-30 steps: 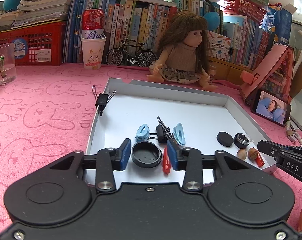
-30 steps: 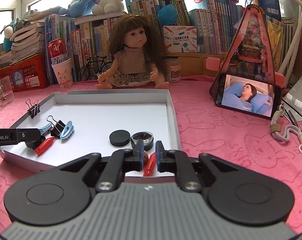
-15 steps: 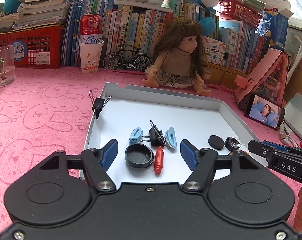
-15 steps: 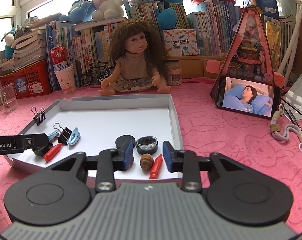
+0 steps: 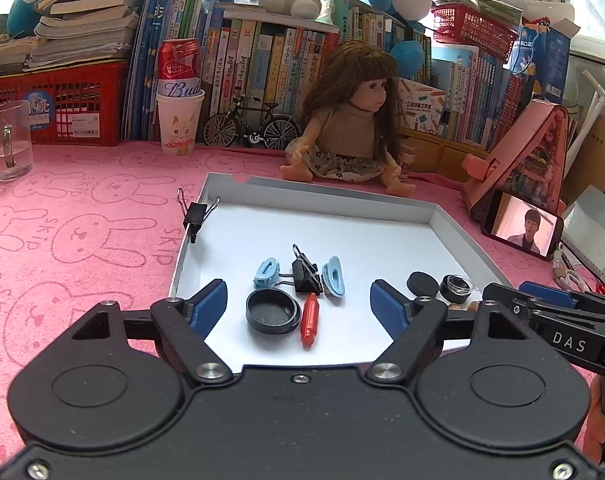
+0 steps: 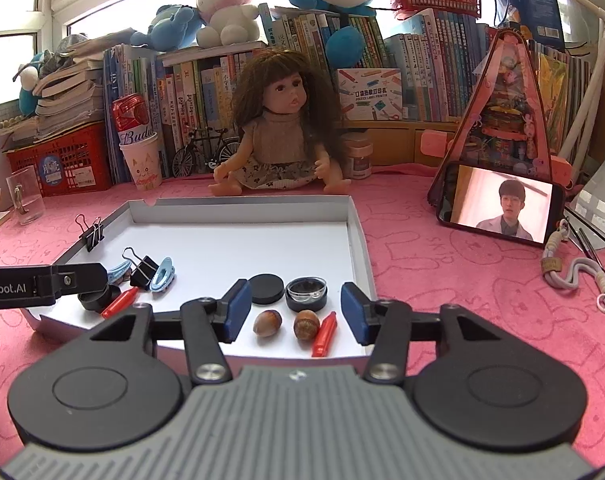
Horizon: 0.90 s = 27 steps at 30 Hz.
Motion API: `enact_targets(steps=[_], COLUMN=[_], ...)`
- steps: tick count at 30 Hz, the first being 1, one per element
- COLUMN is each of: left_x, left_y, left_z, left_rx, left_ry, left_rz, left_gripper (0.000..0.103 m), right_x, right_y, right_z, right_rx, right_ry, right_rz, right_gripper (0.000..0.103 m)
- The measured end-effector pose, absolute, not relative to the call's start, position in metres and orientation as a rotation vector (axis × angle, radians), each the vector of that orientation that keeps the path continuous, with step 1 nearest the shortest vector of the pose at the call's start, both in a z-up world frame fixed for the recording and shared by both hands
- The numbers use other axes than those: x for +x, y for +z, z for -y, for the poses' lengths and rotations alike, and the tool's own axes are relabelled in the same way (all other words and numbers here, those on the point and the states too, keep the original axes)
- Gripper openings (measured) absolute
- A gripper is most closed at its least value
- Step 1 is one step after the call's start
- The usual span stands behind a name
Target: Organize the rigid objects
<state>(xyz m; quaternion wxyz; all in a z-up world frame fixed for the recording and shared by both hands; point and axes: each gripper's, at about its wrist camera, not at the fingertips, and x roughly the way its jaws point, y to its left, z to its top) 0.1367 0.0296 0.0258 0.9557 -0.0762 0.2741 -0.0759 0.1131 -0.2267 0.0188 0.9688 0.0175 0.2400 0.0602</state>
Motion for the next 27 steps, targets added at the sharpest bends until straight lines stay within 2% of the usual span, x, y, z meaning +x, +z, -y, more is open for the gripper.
enact_targets(steps=[27], left_x=[0.096], left_y=[0.027], left_z=[-0.028], left_rx=[-0.141], left_ry=[-0.183], left_rz=[-0.595], left_gripper=[0.080], right_x=[0.081], right_y=[0.018], right_z=[0.217], right_rx=[-0.003], right_ry=[0.157], right_rz=[-0.519], right_gripper=[0.080])
